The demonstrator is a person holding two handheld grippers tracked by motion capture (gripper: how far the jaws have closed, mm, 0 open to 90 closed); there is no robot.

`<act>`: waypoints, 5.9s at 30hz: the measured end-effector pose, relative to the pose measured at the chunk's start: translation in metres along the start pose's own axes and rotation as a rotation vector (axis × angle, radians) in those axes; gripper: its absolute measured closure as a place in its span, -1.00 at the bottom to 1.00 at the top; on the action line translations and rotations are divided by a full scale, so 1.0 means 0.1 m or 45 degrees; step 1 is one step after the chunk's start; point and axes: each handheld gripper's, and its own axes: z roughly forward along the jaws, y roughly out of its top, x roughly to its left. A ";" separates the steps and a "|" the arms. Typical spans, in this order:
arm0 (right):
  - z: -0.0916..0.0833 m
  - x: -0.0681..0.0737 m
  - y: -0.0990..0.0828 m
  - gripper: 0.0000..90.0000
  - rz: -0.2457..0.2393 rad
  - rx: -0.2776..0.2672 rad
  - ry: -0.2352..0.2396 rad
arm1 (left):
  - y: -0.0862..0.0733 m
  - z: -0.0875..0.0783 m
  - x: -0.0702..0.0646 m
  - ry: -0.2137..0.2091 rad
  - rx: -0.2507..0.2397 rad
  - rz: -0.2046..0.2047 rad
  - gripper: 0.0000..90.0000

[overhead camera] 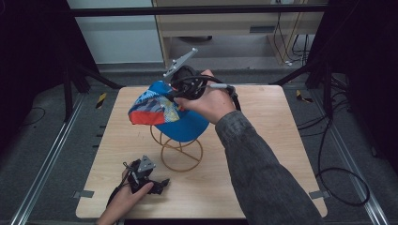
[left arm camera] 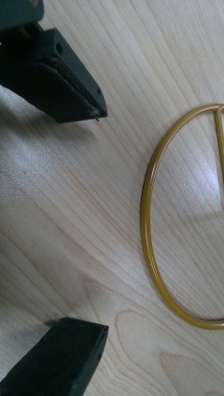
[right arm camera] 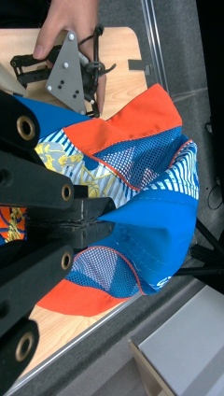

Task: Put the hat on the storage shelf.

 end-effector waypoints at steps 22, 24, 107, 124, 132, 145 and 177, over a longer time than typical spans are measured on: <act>0.13 0.09 0.02 1.00 -0.029 0.066 0.028 | 0.00 0.00 0.00 0.000 -0.003 -0.003 -1.00; 0.15 0.10 0.01 0.99 -0.038 0.078 0.028 | 0.00 0.00 0.00 0.000 -0.003 -0.003 -1.00; -0.16 0.14 -0.23 0.03 0.050 0.014 -0.017 | 0.00 0.00 0.00 -0.002 -0.004 -0.003 -1.00; -0.30 0.12 -0.49 -0.46 0.139 -0.055 -0.096 | 0.00 0.00 0.00 -0.003 -0.004 -0.003 -1.00; -0.43 0.09 -0.64 -0.78 0.190 -0.073 -0.159 | 0.00 0.00 0.00 -0.003 -0.004 -0.002 -1.00; -0.68 0.06 -0.96 -0.86 0.216 -0.115 -0.211 | 0.00 0.00 0.00 -0.003 -0.004 -0.002 -1.00; -0.91 0.00 -2.07 -0.75 0.290 -0.037 -0.417 | -0.01 0.00 0.00 -0.004 -0.002 0.000 -1.00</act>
